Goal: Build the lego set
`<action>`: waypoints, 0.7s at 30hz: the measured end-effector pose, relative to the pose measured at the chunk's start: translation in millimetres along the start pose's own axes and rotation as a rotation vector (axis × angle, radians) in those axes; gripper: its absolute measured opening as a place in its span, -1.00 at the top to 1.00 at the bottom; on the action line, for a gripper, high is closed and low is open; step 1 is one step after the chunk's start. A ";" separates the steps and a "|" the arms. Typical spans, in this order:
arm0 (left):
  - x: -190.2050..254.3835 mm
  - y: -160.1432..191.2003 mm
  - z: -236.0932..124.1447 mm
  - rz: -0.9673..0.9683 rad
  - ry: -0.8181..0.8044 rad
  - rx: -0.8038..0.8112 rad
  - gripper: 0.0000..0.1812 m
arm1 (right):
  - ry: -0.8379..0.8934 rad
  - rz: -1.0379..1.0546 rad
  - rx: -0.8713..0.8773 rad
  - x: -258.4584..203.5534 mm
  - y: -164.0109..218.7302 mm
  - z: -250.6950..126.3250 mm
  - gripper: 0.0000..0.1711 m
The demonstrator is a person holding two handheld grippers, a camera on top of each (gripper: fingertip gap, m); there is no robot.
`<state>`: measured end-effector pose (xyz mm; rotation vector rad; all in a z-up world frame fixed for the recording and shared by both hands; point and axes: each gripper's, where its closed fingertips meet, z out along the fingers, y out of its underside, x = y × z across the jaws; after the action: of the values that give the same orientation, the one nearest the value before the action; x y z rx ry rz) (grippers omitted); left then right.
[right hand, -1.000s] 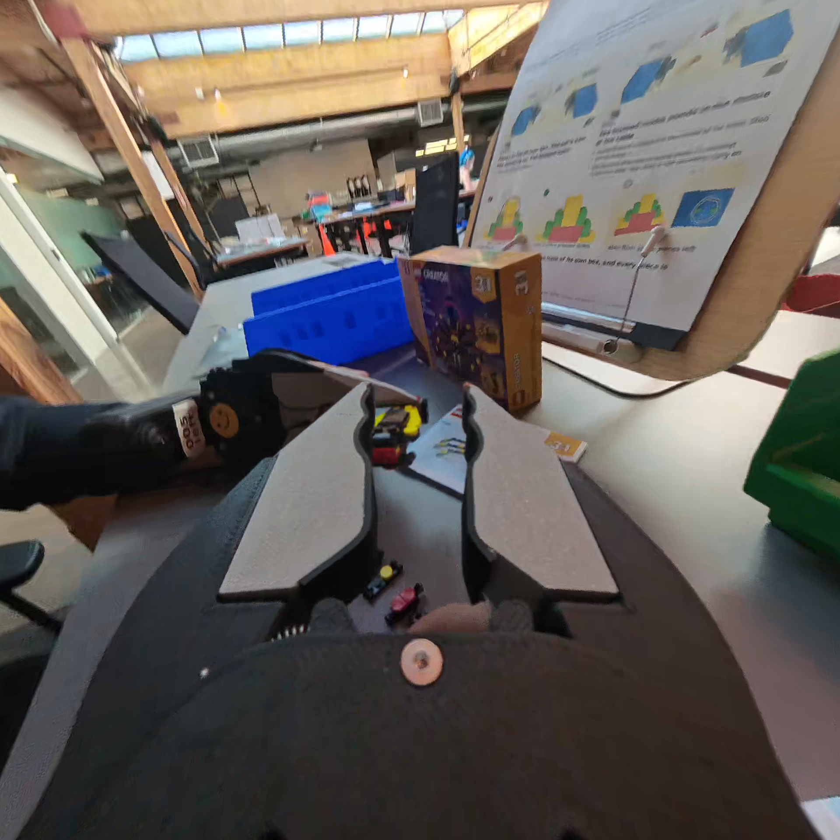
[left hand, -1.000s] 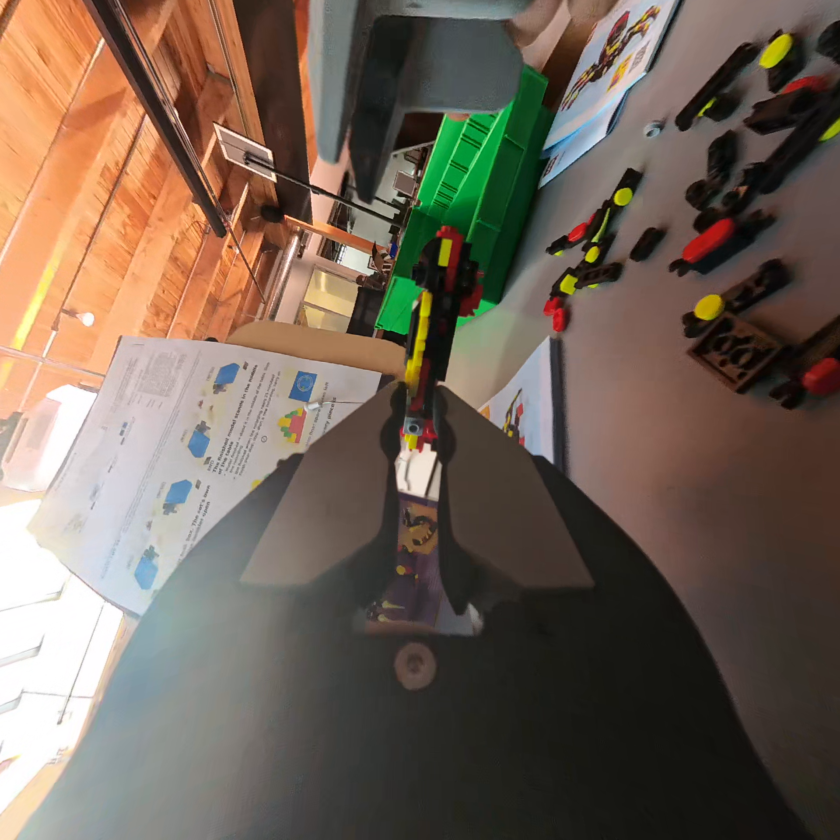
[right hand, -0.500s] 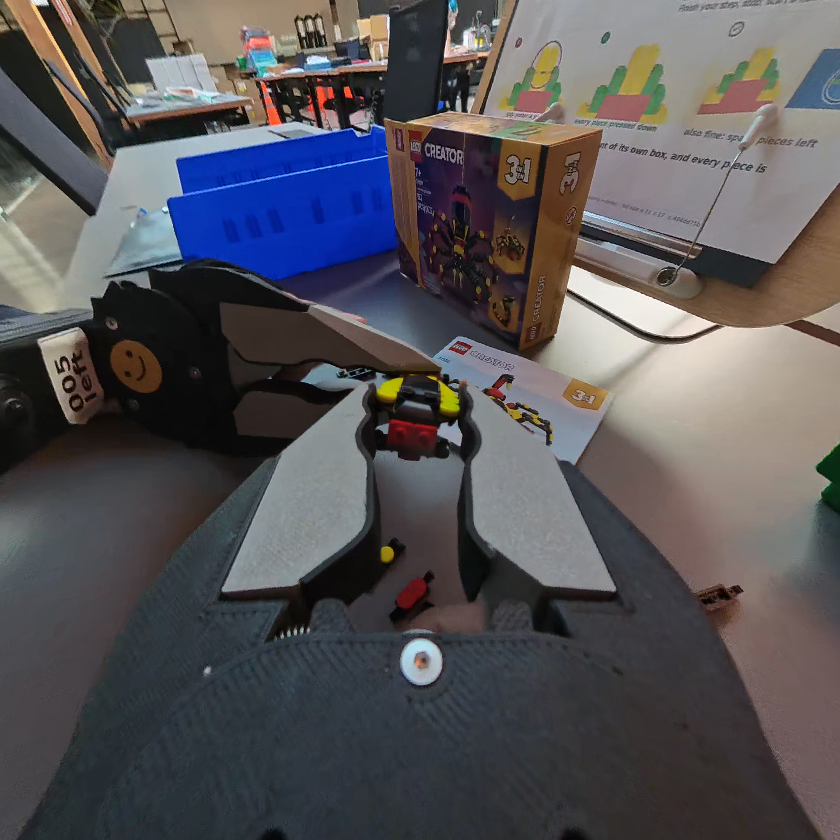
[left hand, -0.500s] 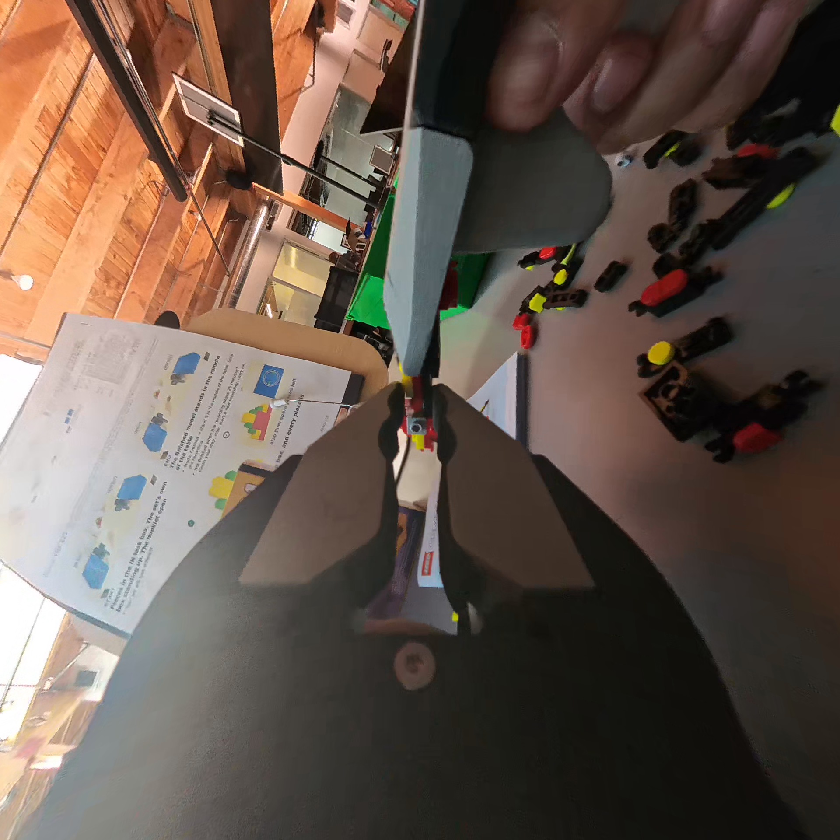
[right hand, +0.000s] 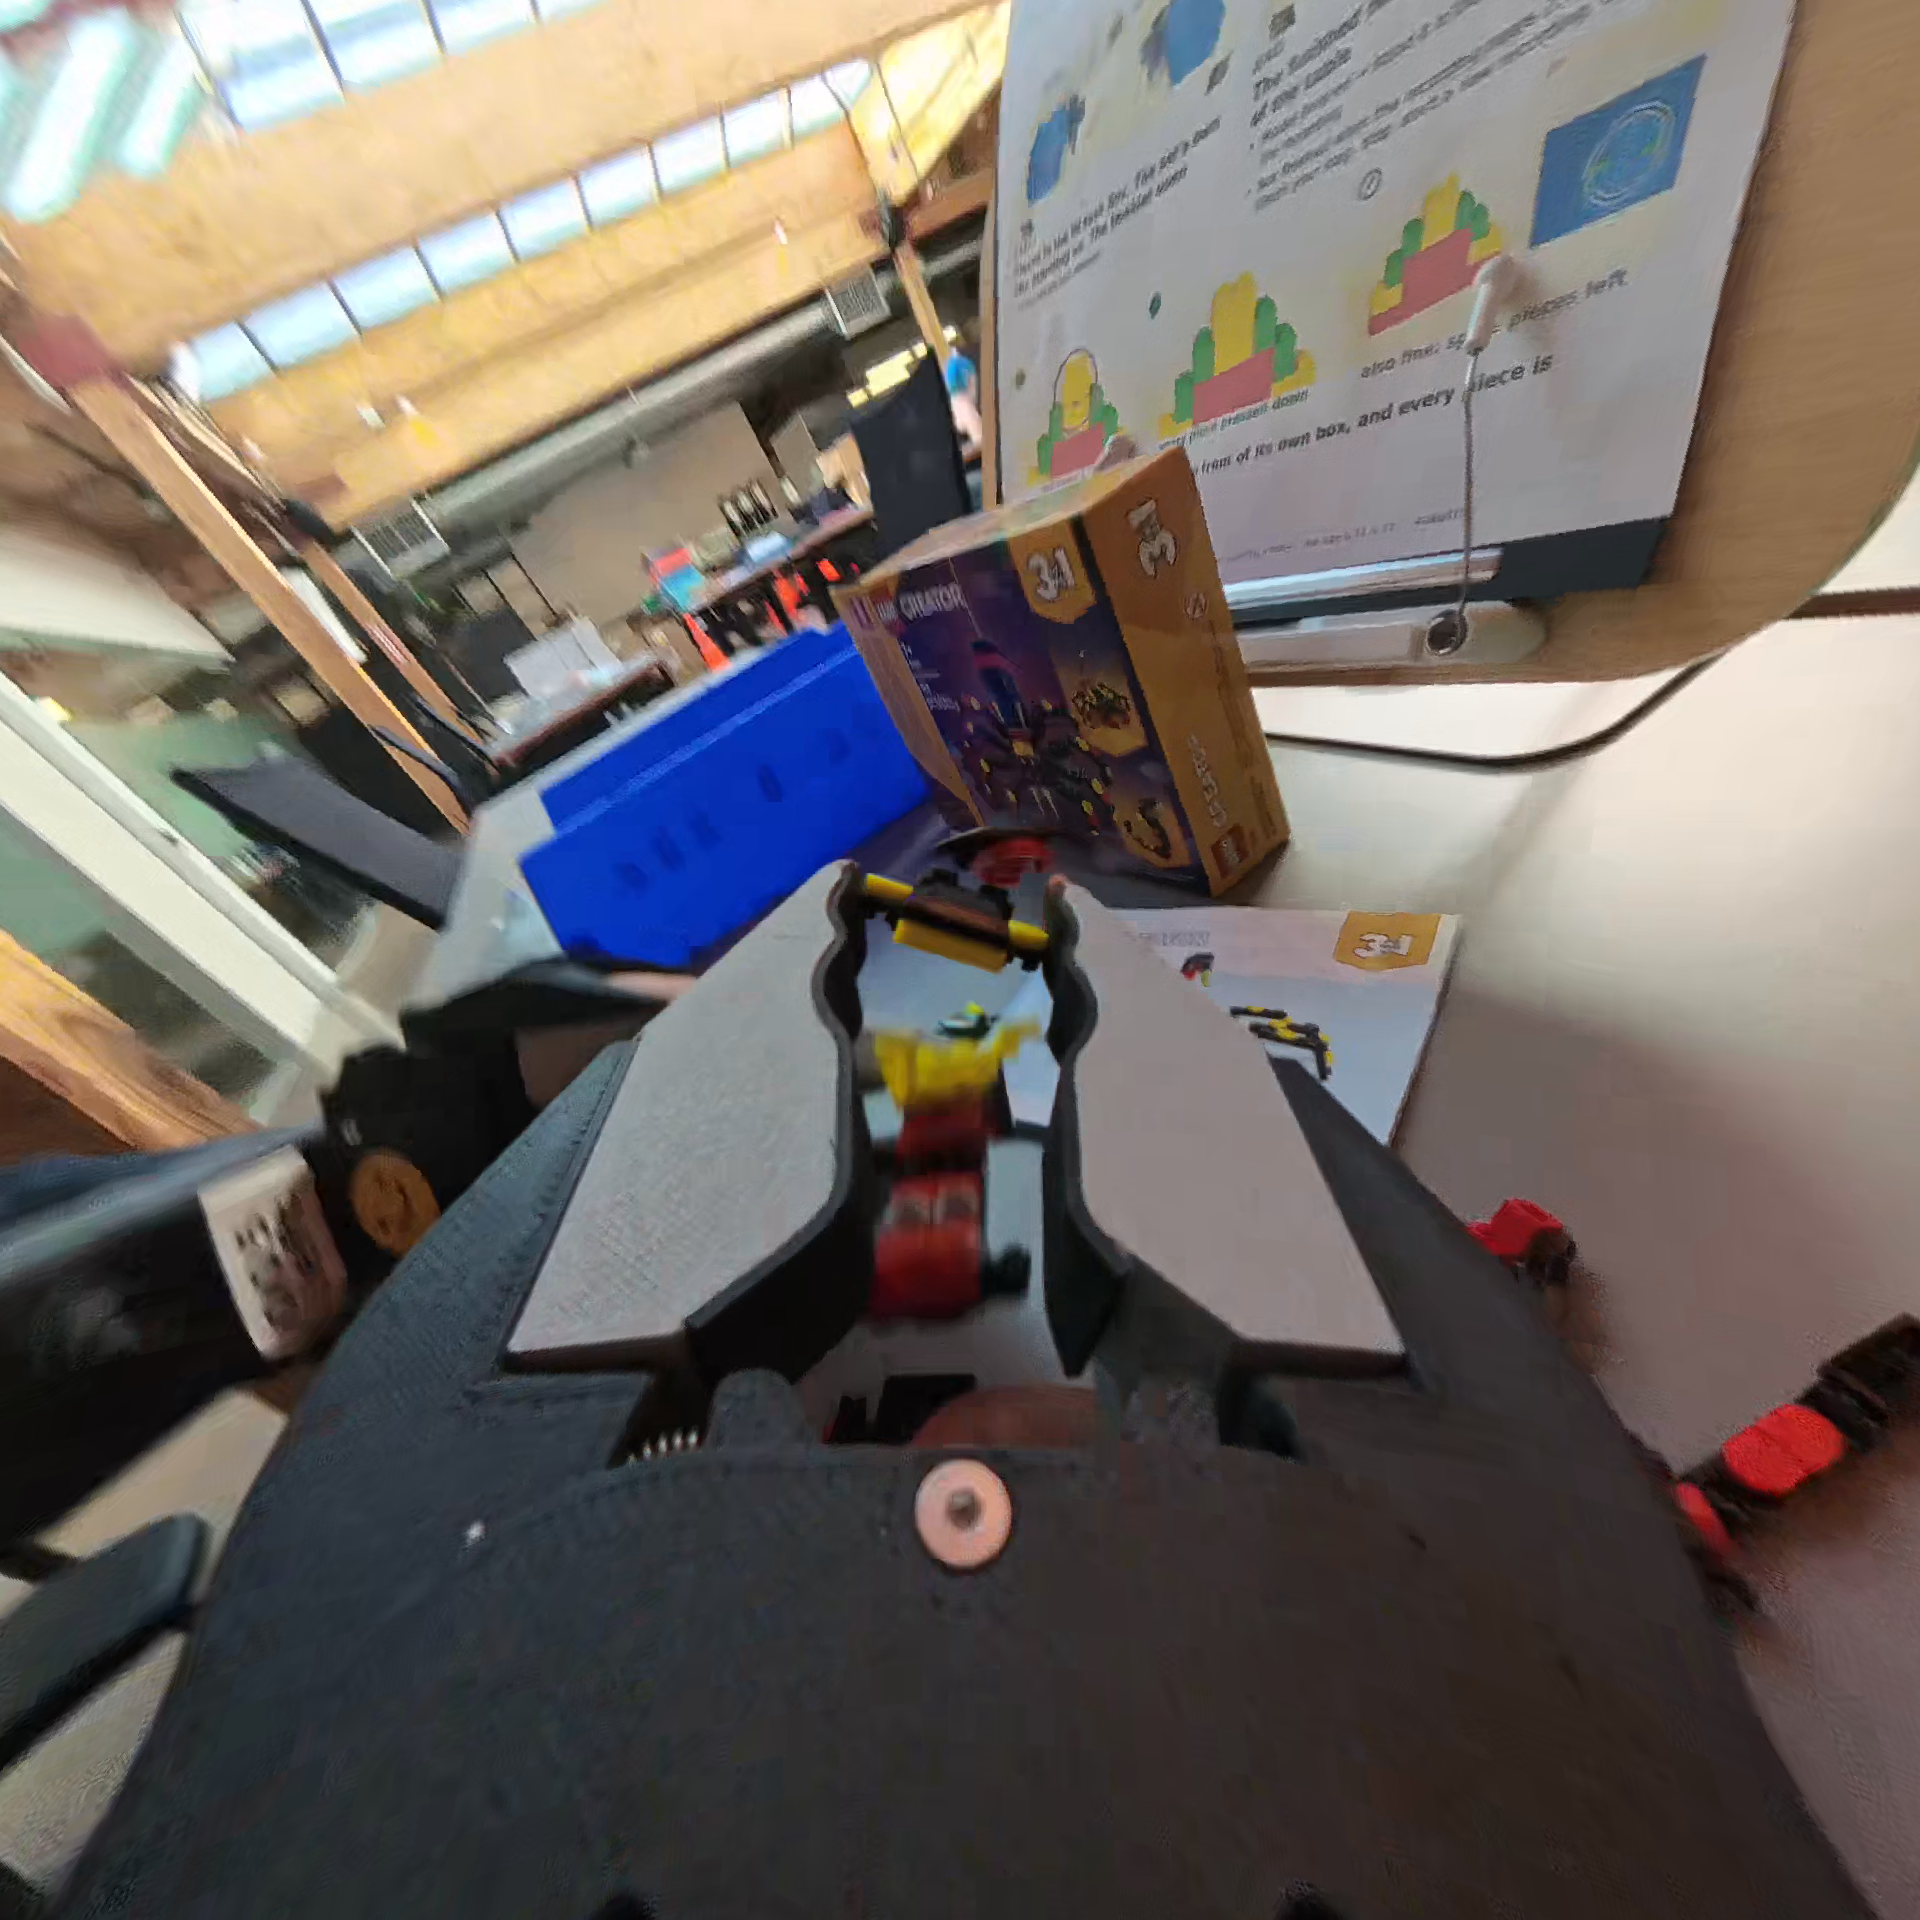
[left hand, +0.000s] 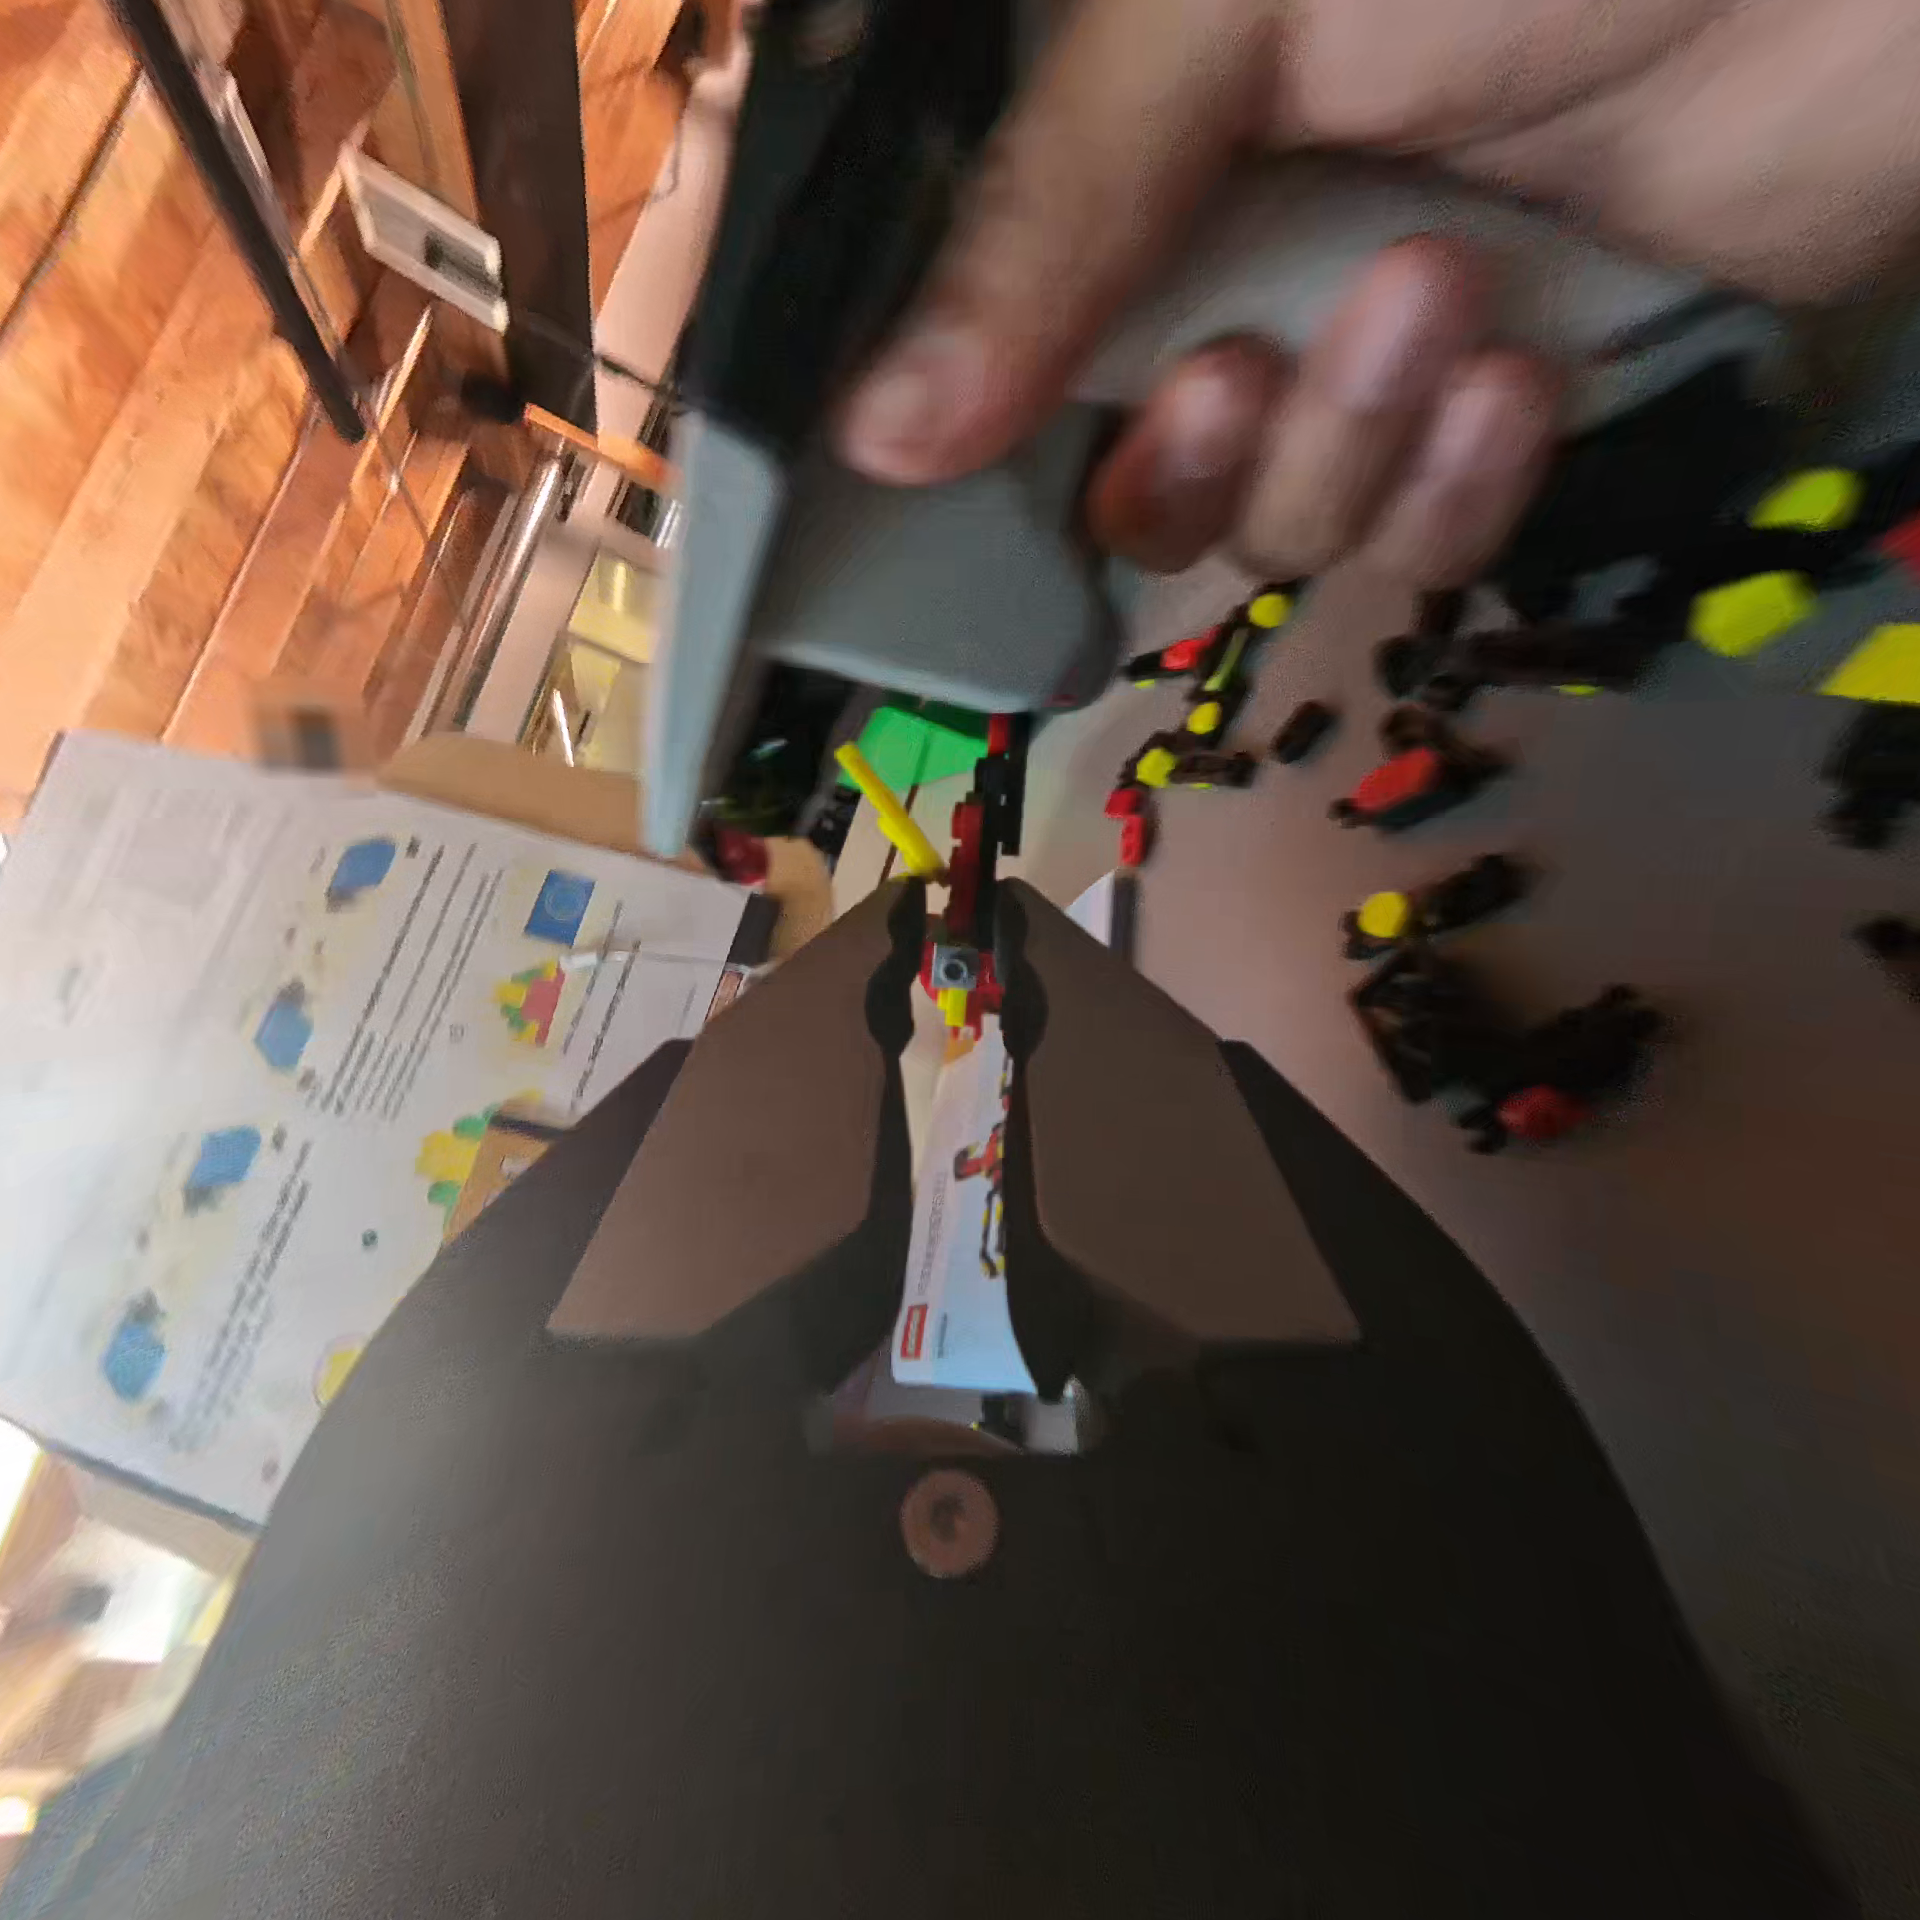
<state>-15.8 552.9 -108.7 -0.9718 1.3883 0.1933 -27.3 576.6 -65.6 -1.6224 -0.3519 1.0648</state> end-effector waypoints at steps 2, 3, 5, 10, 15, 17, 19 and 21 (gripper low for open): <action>6.5 -7.5 0.8 0.143 -0.056 -0.026 0.88 | -0.042 0.098 -0.012 6.4 -0.9 -1.6 0.62; 6.0 -8.5 2.4 0.107 -0.043 -0.018 0.90 | -0.030 0.113 -0.021 12.4 1.4 -3.2 0.62; 4.6 4.7 7.1 0.015 0.010 -0.057 0.89 | -0.033 0.083 -0.035 13.7 3.6 -6.3 0.62; 0.6 16.7 6.7 0.045 0.005 -0.065 0.89 | -0.027 -0.023 -0.057 11.8 -0.7 -9.4 0.62; -2.3 29.7 7.7 0.051 0.003 -0.096 0.88 | -0.096 0.034 -0.086 8.8 0.7 -11.5 0.61; 1.4 37.9 9.2 0.056 0.025 -0.125 0.89 | -0.131 0.077 -0.098 7.2 1.0 -12.9 0.59; 6.0 43.7 9.7 0.060 0.053 -0.150 0.89 | -0.172 0.132 -0.115 4.6 1.7 -14.5 0.48; 9.8 46.2 9.4 0.038 0.079 -0.162 0.89 | -0.240 0.214 -0.117 -0.4 -0.4 -17.4 0.44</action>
<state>-36.1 583.7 -139.7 -1.0967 1.4814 0.3026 -13.8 565.6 -65.3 -1.6659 -0.4114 1.4306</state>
